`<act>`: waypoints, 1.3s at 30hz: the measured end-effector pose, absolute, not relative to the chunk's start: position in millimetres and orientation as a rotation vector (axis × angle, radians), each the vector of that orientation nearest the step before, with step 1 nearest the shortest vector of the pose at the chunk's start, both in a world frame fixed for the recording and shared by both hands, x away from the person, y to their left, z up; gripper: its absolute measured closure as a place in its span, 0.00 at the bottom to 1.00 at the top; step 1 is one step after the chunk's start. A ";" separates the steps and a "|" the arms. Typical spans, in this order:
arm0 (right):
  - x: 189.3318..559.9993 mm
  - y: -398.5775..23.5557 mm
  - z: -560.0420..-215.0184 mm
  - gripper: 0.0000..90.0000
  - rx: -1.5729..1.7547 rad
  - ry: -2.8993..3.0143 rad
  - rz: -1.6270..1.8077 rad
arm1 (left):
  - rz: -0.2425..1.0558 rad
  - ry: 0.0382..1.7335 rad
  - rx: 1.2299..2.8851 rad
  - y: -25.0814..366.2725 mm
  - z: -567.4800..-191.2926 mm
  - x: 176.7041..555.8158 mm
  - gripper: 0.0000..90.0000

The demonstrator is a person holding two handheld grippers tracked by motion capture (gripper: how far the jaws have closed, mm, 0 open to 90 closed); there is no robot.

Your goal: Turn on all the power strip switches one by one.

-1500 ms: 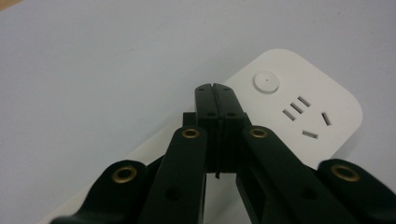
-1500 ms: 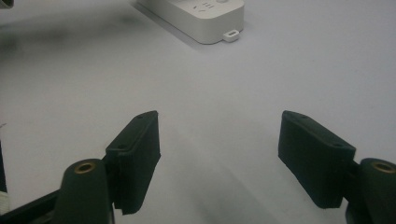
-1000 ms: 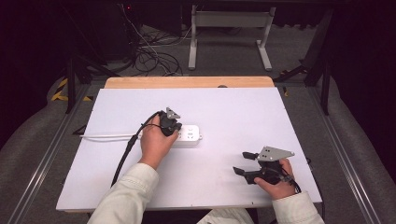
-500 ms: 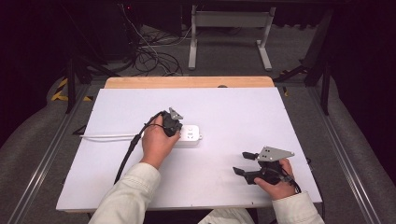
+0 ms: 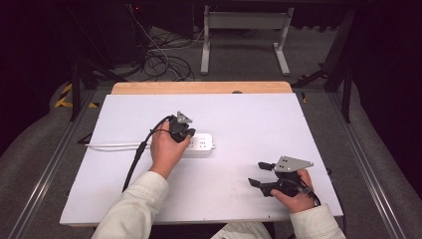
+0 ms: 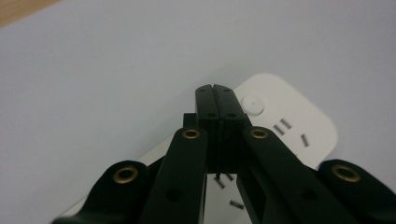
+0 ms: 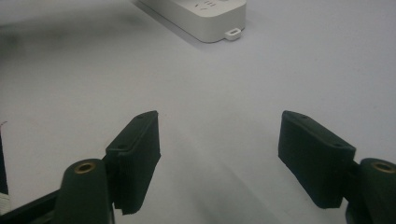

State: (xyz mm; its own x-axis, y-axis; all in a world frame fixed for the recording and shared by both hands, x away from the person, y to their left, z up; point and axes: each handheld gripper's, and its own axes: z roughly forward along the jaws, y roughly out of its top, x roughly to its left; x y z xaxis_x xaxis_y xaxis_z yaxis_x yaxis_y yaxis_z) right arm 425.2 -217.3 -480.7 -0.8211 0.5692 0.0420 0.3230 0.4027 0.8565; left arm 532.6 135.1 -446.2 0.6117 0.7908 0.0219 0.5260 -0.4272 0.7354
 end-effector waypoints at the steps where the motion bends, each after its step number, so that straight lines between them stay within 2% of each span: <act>1: 425.2 -217.3 -480.7 0.34 0.783 2.405 1.382 | 0.479 1.026 2.105 134.7 -443.6 531.7 1.00; 4: 425.3 -217.0 -480.8 0.34 0.781 2.406 1.380 | 0.456 1.011 2.056 131.8 -437.3 530.2 1.00; 15: 424.9 -217.1 -480.8 0.34 0.780 2.408 1.385 | 0.411 0.994 2.099 108.6 -451.8 532.3 1.00; 39: 424.7 -217.5 -480.8 0.34 0.776 2.408 1.387 | 0.509 0.993 2.166 99.0 -459.1 533.3 1.00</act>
State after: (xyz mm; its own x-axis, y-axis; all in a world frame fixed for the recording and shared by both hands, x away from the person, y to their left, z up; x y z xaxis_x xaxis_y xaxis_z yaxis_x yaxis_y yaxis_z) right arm 424.7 -217.5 -480.8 -0.8249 0.5636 0.0431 0.3200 0.4028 0.8575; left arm 533.3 99.0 -459.1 0.6306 0.7736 0.0628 0.5027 -0.4687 0.7263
